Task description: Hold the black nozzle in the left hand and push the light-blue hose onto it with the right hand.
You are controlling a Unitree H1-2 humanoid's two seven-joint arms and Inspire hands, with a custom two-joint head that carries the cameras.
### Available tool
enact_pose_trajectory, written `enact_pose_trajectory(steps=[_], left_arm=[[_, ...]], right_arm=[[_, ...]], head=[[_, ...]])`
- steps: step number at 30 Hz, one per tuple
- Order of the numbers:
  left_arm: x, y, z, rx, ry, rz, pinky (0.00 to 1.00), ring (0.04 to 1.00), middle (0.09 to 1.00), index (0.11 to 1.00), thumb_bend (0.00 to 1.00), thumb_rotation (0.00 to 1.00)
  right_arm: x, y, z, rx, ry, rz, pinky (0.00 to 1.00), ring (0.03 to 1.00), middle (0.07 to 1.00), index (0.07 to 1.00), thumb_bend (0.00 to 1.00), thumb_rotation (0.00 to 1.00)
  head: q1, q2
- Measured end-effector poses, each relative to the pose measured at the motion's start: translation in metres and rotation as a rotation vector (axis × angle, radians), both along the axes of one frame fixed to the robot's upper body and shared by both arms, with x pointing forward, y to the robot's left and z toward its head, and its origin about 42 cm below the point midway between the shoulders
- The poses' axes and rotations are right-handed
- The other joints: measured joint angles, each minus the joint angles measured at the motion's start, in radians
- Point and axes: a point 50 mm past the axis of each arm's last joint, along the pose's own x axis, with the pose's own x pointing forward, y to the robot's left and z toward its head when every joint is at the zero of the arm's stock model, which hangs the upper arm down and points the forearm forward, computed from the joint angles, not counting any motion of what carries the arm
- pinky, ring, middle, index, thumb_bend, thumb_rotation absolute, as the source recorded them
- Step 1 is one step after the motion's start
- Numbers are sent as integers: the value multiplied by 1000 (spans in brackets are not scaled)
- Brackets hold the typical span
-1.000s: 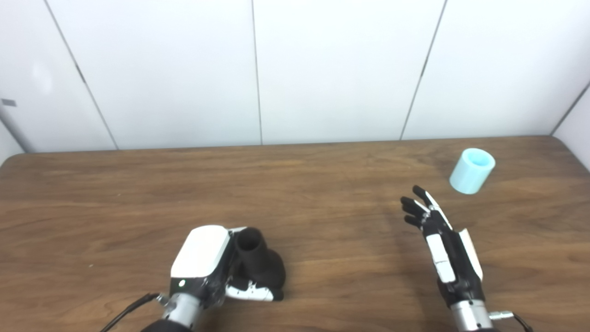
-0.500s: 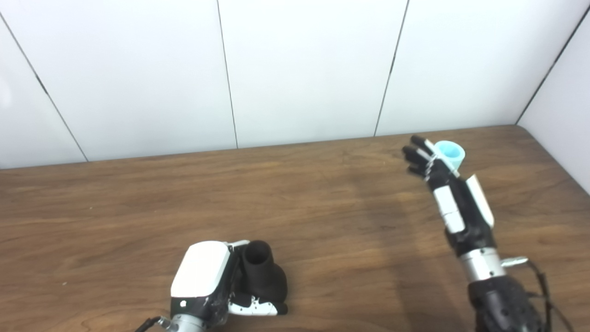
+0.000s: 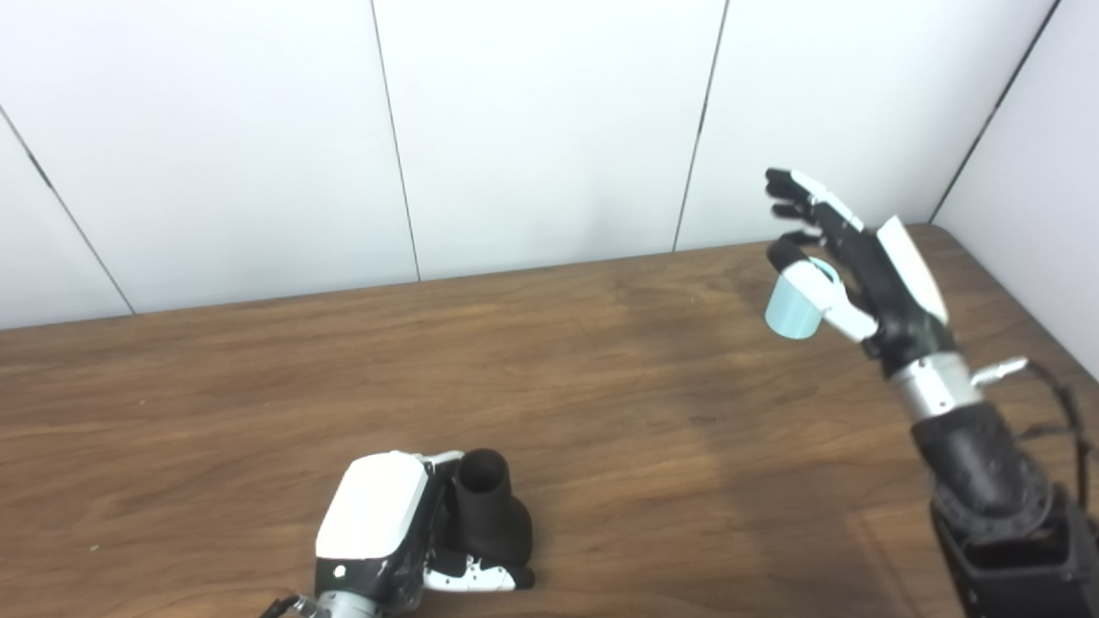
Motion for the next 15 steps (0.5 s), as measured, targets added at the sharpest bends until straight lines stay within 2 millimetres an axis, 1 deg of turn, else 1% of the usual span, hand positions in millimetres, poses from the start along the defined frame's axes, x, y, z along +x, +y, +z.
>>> enact_pose_trajectory(steps=[1,2,5,9,10,11,13,15], left_arm=[[0,0,0,1,-1,-1,705,582,471,494,525,0],[1,1,-1,1,-3,-3,708,584,469,495,525,0],[2,3,-2,-2,-4,-13,708,591,463,498,525,0],[4,8,-3,-18,7,-8,678,600,466,497,524,0],[4,9,-3,-21,9,-7,676,600,467,497,524,0],[4,10,-3,-24,10,-7,671,599,466,497,524,0],[5,12,-3,-26,11,-5,668,595,459,499,524,0],[6,14,-3,-28,14,-4,675,600,464,498,524,0]], right_arm=[[4,0,5,-14,9,-1,731,804,888,878,749,312],[9,-1,9,-38,29,-1,720,818,886,872,808,245],[27,-6,18,-158,111,-6,715,834,872,856,880,127],[53,-20,23,-276,185,-55,754,866,863,839,952,39],[57,-25,21,-292,204,-72,756,867,861,837,960,32],[61,-28,18,-309,219,-85,761,862,856,829,980,41],[71,-36,7,-354,274,-112,786,866,855,826,993,53],[77,-44,-2,-405,328,-134,833,896,864,833,994,34]], head=[[-12,0],[-12,0],[-45,2],[-88,-5],[-88,-5],[-103,-9],[-111,-12],[-117,-17]])
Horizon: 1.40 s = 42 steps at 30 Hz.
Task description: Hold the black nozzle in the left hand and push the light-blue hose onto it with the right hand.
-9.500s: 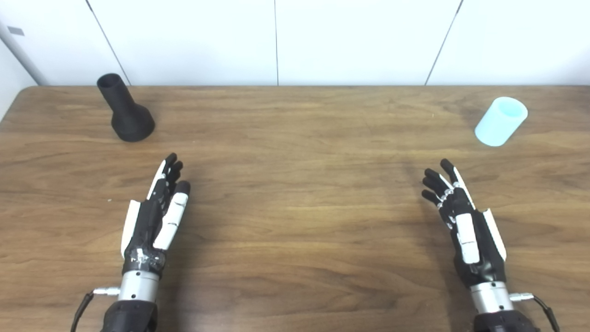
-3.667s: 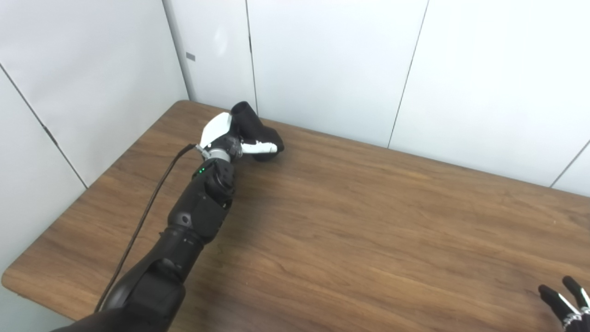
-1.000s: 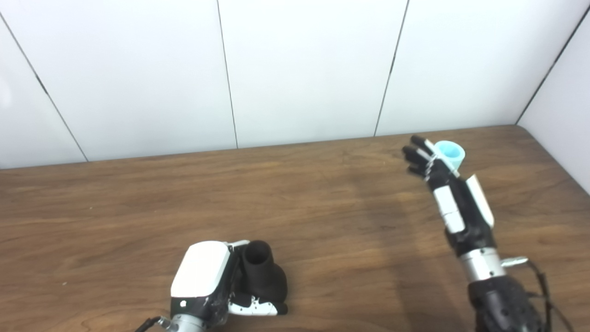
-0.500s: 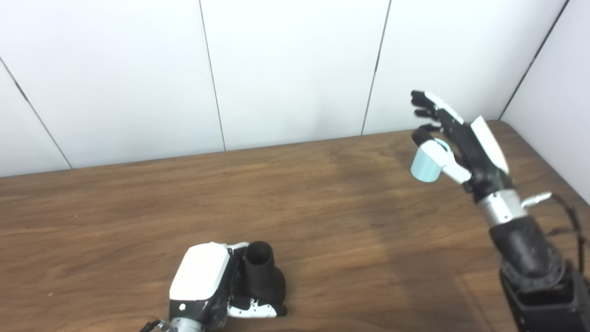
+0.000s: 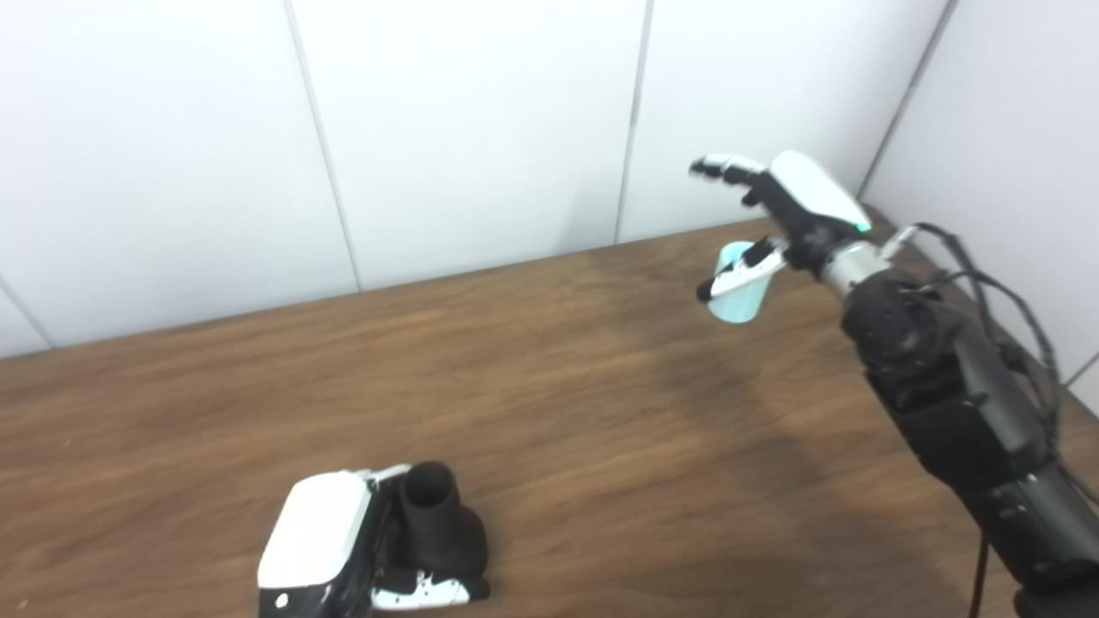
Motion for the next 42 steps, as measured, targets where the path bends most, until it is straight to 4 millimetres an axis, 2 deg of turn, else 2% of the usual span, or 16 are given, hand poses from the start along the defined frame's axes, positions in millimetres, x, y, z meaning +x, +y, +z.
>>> enact_pose_trajectory(steps=[4,10,14,18,21,23,24,27,31,33,36,42], left_arm=[[1,3,0,-1,3,-1,671,596,469,496,524,0],[2,4,0,4,9,-1,684,595,472,495,524,0],[1,4,0,2,12,-3,695,603,479,492,524,0],[1,5,0,-9,17,-3,691,596,467,496,525,0],[1,5,0,-10,17,-2,680,589,471,494,525,0],[1,5,0,-10,17,-1,683,591,471,495,525,0],[1,5,0,-10,17,-1,688,597,473,494,525,0],[1,5,0,-9,18,-2,681,595,468,497,524,0],[1,5,0,-9,18,-2,672,594,470,496,524,0],[1,5,0,-8,17,-2,671,591,472,495,524,0],[2,5,1,-8,17,-1,683,601,471,496,524,0],[2,5,1,-6,19,-3,684,601,467,498,524,0]], right_arm=[[14,-14,-7,-74,81,-39,915,967,901,853,968,61],[36,-27,-1,-174,140,-88,874,968,919,855,971,74],[48,-30,-8,-201,191,-107,896,977,929,860,962,85],[54,-32,-15,-216,233,-115,851,952,902,850,958,61],[56,-35,-16,-207,240,-124,850,941,892,834,963,20],[57,-35,-17,-185,239,-122,784,912,889,831,968,14],[57,-36,-18,-176,242,-123,699,849,877,832,966,18],[59,-41,-24,-164,254,-137,655,793,857,819,971,35],[61,-47,-32,-168,269,-147,641,765,840,796,968,89],[62,-52,-38,-171,281,-156,641,757,822,788,950,83],[63,-55,-42,-170,285,-152,710,766,806,776,927,85],[63,-54,-43,-168,277,-147,705,755,781,759,913,87]], head=[[-8,-3],[-2,-3],[3,-2],[3,0],[6,3],[6,3],[6,3],[9,6],[9,6],[9,6],[18,17],[18,17]])
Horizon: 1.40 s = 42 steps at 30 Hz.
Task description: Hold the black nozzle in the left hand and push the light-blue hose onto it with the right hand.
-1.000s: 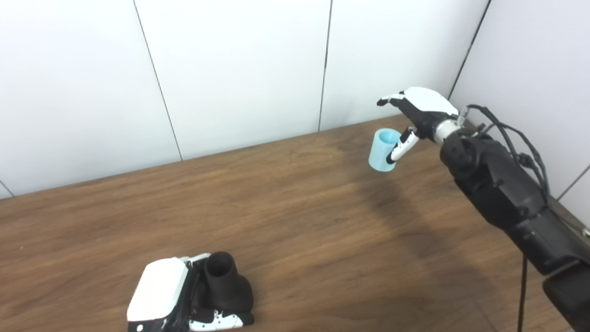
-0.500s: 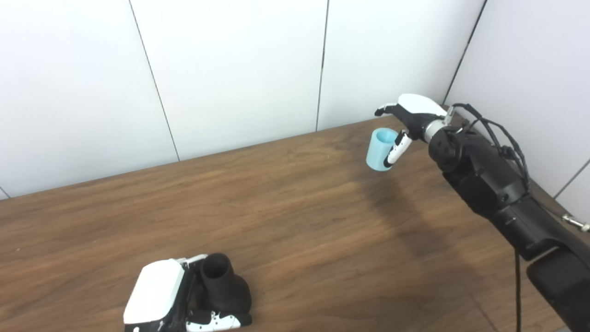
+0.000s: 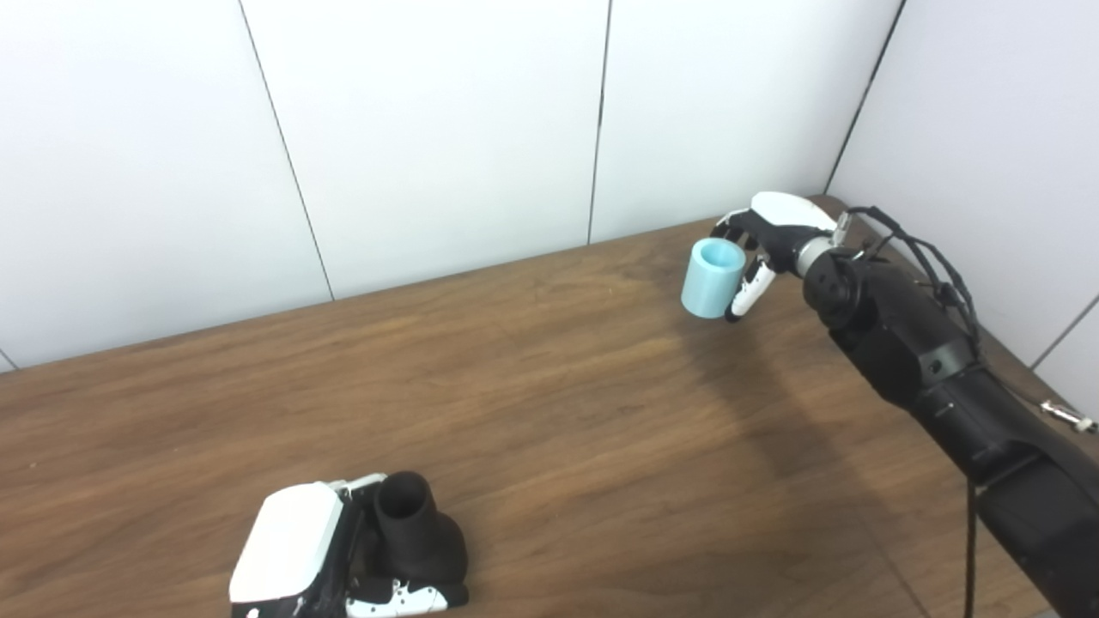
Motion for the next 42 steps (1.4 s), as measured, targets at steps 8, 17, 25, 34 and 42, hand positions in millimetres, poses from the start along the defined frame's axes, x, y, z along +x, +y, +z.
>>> enact_pose_trajectory(steps=[8,17,25,34,42], left_arm=[[0,0,0,1,1,-1,688,599,454,503,524,0],[0,0,0,2,1,-1,696,604,461,500,524,0],[0,-1,2,11,1,-3,697,601,471,496,524,0],[0,-1,3,18,4,-2,688,597,471,497,524,0],[0,-1,3,17,4,0,697,604,468,497,524,0]], right_arm=[[1,2,0,-1,-6,28,664,736,761,749,913,86],[1,4,1,22,-10,35,660,719,758,750,904,70],[1,8,3,37,-13,49,669,706,733,742,881,44],[1,8,2,40,-11,50,683,713,723,725,882,29],[1,8,2,41,-12,53,644,663,690,701,871,18]], head=[[3,6],[8,12],[11,17],[9,18],[14,20]])
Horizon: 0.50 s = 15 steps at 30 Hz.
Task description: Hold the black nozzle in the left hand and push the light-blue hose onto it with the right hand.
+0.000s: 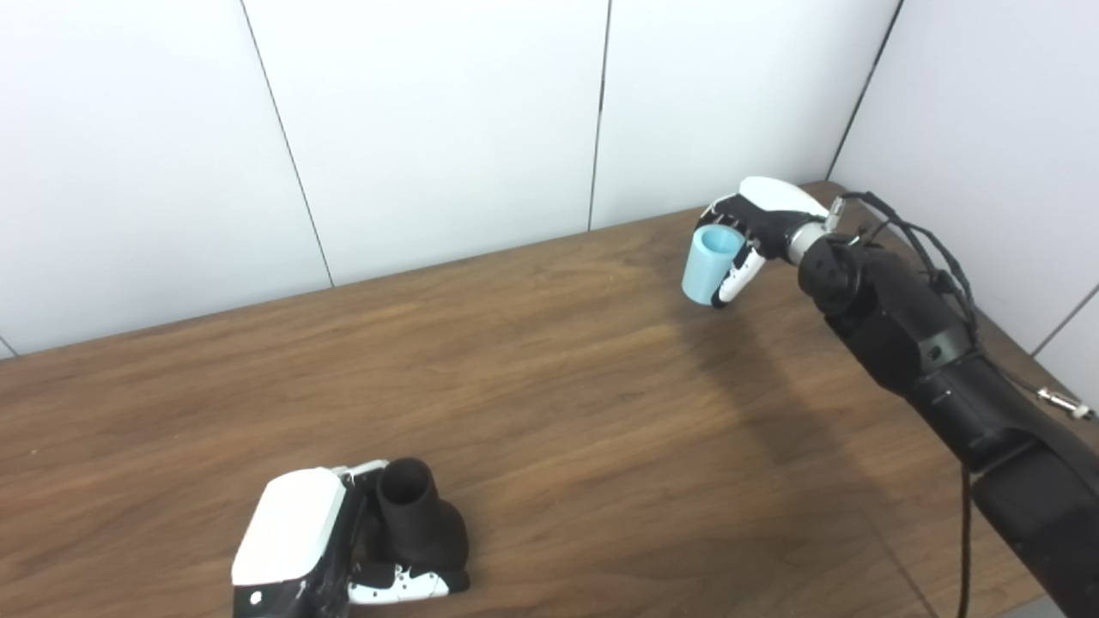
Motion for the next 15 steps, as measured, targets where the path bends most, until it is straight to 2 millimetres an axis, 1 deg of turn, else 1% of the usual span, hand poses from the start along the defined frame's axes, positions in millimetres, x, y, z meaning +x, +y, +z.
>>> enact_pose_trajectory(steps=[1,2,3,4,5,6,7,10,15], left_arm=[[0,0,0,0,0,0,698,603,468,497,524,0],[0,0,0,0,0,0,699,603,467,497,524,0],[0,0,0,0,0,0,700,604,468,497,524,0],[0,0,0,0,0,0,701,604,468,497,524,0],[0,0,0,0,0,0,703,605,471,496,524,0],[0,0,0,0,0,0,703,605,472,495,524,0],[0,0,0,0,0,0,699,603,471,496,524,0],[0,0,0,0,0,0,696,601,470,496,525,0],[0,0,0,1,0,0,685,596,474,495,524,0]], right_arm=[[0,0,0,1,0,2,638,655,682,696,869,17],[0,0,0,2,-1,6,623,626,661,669,855,8],[0,1,0,3,-3,12,620,601,635,565,657,78],[0,2,0,4,-6,24,620,593,626,530,590,102],[0,2,0,6,-10,35,603,575,581,495,558,52],[1,3,1,8,-15,40,575,538,541,471,535,16],[1,3,1,6,-23,40,554,494,517,467,525,5],[1,4,1,-3,-50,33,538,467,504,471,522,0],[1,5,0,-14,-54,28,537,461,501,471,521,0]], head=[[0,0],[0,0],[0,0],[3,0],[3,0],[5,2],[6,2],[6,2],[8,2]])
